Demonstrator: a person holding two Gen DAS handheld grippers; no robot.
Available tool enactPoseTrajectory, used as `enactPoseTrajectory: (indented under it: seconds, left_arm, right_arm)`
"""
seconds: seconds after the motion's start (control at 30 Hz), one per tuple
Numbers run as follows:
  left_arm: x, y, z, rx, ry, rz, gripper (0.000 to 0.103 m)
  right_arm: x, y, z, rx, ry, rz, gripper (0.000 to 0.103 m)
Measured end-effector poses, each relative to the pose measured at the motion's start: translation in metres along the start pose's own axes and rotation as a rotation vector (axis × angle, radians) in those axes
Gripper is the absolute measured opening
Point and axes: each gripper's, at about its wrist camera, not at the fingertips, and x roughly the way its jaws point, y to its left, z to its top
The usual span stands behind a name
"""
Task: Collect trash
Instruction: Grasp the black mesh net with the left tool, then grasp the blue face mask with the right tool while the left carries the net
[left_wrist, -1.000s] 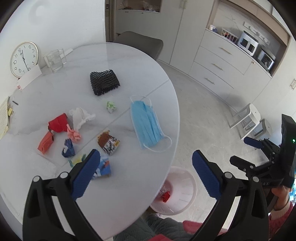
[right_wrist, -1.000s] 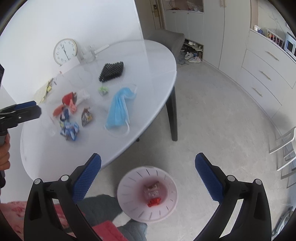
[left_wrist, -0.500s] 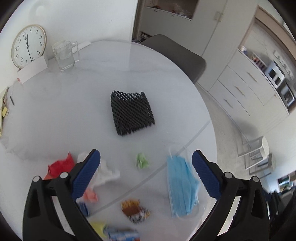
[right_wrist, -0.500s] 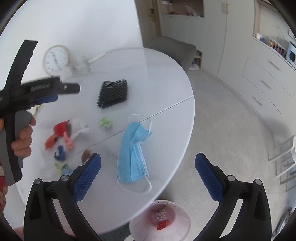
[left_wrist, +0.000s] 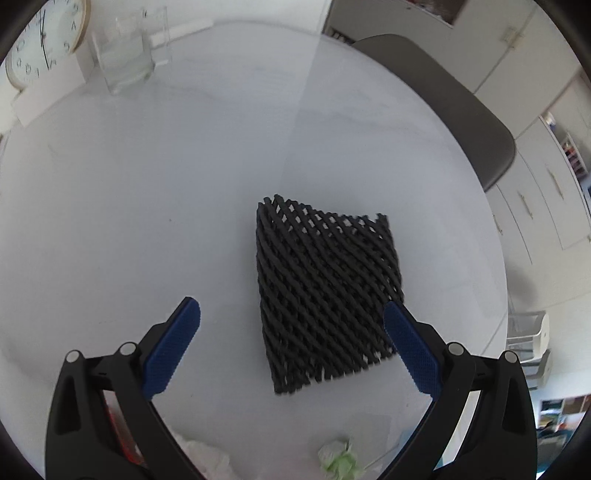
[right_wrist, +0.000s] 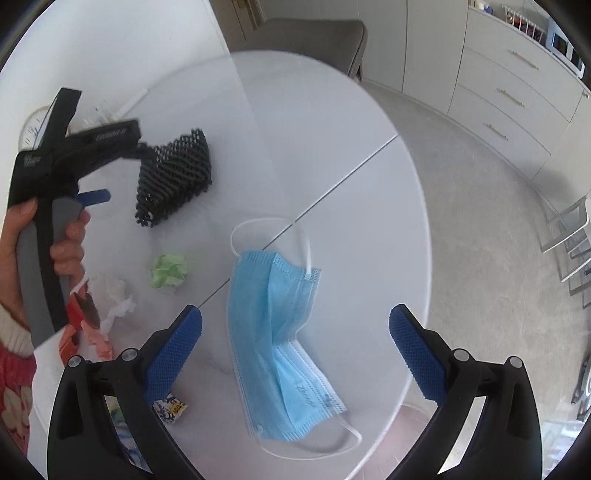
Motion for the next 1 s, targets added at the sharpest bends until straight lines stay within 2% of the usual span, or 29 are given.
enactPoseTrajectory:
  seconds: [0.1,0.17,0.27,0.33,0.37,0.4,0.43,0.5,0.73,0.87,0.9,0.97,1.0]
  left_arm:
    - [0.015,-0.004,0.005,0.001,0.03,0.014,0.095]
    - [0.02,-0.009,0.008,0.019,0.039,0.02,0.088]
    - [0.022,-0.018,0.009,0.049,0.046,0.01,0.069]
    - [0.024,-0.021,0.009,0.066,0.048,0.012,0.052]
    - [0.024,-0.023,0.008,0.077,0.044,0.026,0.048]
    - [0.023,-0.024,0.008,0.086,0.035,0.038,0.04]
    - [0.021,-0.025,0.007,0.09,0.027,0.039,0.026]
    - [0.017,-0.023,0.008,0.094,0.025,0.01,0.014]
    - [-0.004,-0.012,0.008,0.083,-0.003,-0.061,0.011]
    - [-0.033,-0.01,0.001,0.1,-0.052,-0.107,0.011]
    - [-0.044,-0.01,-0.001,0.111,-0.072,-0.117,0.011]
    - [-0.064,-0.012,-0.007,0.134,-0.106,-0.125,0.011]
    - [-0.075,-0.014,-0.011,0.145,-0.121,-0.136,0.011]
  right_arm:
    - [0.005,0.001,-0.002,-0.018,0.019,-0.015,0.101]
    - [0.005,0.001,-0.002,-0.023,0.028,-0.016,0.101]
    - [0.004,-0.003,0.0,-0.017,0.028,-0.018,0.101]
    - [0.006,-0.004,0.002,-0.015,0.033,-0.021,0.101]
    - [0.008,-0.003,0.004,-0.014,0.035,-0.021,0.101]
    - [0.008,-0.004,0.004,-0.013,0.037,-0.02,0.101]
    - [0.007,-0.005,0.004,-0.011,0.039,-0.019,0.101]
    - [0.007,-0.007,0.002,-0.008,0.037,-0.017,0.101]
    - [0.006,-0.006,-0.003,-0.013,0.048,-0.005,0.101]
    - [0.008,-0.005,-0.011,-0.042,0.055,-0.008,0.101]
    - [0.01,-0.005,-0.013,-0.047,0.06,-0.01,0.097]
    - [0.015,-0.005,-0.016,-0.051,0.083,0.006,0.082]
    - [0.017,-0.004,-0.017,-0.053,0.092,0.011,0.071]
